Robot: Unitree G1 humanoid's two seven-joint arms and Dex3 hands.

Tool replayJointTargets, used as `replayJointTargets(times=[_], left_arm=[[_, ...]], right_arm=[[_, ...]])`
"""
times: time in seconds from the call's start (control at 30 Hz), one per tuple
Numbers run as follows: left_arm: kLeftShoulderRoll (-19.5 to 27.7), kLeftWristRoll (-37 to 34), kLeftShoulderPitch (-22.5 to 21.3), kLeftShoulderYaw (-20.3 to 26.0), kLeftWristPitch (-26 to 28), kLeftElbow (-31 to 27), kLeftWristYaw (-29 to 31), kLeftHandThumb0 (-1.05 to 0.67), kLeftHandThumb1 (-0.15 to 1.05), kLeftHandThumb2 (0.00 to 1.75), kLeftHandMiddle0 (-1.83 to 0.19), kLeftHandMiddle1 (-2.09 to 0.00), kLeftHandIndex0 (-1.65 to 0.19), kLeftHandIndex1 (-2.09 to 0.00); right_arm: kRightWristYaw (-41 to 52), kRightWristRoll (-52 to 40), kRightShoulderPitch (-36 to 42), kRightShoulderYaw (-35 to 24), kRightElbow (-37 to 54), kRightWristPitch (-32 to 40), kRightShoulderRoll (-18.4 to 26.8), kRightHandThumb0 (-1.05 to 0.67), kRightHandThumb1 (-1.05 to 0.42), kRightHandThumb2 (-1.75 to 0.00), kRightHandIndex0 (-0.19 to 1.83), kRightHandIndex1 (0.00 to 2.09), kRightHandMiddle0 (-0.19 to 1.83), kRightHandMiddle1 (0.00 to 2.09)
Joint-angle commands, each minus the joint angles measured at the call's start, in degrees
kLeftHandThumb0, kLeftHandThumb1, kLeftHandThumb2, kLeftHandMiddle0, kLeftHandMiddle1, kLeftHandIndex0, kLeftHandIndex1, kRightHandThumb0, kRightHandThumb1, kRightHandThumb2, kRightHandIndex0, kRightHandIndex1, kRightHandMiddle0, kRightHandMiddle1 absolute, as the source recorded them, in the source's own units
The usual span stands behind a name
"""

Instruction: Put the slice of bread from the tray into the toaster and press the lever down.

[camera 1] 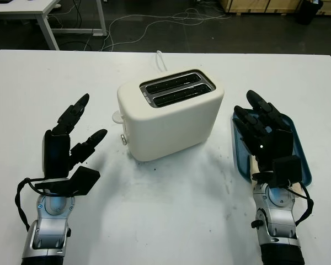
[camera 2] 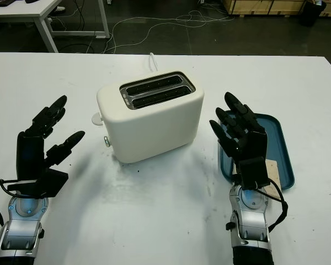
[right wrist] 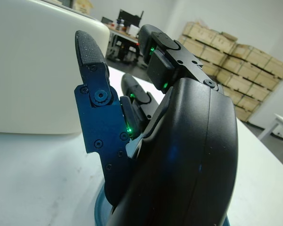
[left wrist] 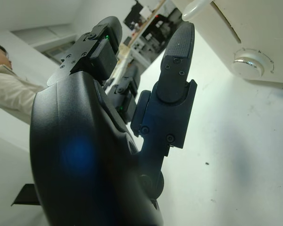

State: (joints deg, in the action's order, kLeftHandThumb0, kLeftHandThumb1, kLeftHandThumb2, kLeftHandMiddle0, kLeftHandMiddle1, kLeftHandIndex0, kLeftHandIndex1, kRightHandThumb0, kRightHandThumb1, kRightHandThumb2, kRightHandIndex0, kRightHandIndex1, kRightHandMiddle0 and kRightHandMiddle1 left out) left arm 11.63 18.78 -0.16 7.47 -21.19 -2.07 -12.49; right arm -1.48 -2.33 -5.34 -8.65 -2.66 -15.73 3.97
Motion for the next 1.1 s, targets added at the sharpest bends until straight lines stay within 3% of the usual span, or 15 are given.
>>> replayJointTargets(times=[0.0,0.37,0.63,0.87,1.07], left_arm=[[0.4,0.1,-0.4,0.0,-0.6,0.0,-0.3,-0.53,0.92,0.11,-0.60,-0.01,-0.51,0.00],[0.6,-0.3,-0.3,0.2,-0.6,-0.1,0.0,-0.52,0.92,0.10,-0.60,-0.01,-0.51,0.00],[0.8,-0.9,-0.6,0.2,-1.0,0.3,0.4,-0.51,0.92,0.10,-0.60,0.00,-0.51,0.00],[1.0,-1.5,-1.0,0.2,-1.1,1.0,0.8,-0.53,0.92,0.12,-0.59,0.00,-0.51,0.00],[1.1,-1.7,-1.3,0.3,-1.0,1.3,0.8,-0.52,0.92,0.10,-0.59,-0.01,-0.51,0.00]], right_arm=[[0.0,-0.6,0.3,-0.4,-0.2,0.1,0.0,-0.51,-0.91,0.00,0.69,0.00,0.62,0.00],[0.7,2.0,0.7,0.3,-0.8,-1.0,2.1,-0.53,-0.92,-0.01,0.67,0.00,0.59,0.00],[-5.6,22.8,4.9,2.0,-6.2,-12.7,14.1,-0.48,-0.92,-0.03,0.66,0.01,0.58,0.01],[-17.6,36.7,12.0,3.4,-15.7,-22.6,24.5,-0.54,-0.92,-0.04,0.39,0.00,0.34,0.00],[-33.1,47.7,12.5,7.4,-25.9,-30.4,32.3,-0.63,-0.92,-0.07,0.12,0.00,0.13,0.00]])
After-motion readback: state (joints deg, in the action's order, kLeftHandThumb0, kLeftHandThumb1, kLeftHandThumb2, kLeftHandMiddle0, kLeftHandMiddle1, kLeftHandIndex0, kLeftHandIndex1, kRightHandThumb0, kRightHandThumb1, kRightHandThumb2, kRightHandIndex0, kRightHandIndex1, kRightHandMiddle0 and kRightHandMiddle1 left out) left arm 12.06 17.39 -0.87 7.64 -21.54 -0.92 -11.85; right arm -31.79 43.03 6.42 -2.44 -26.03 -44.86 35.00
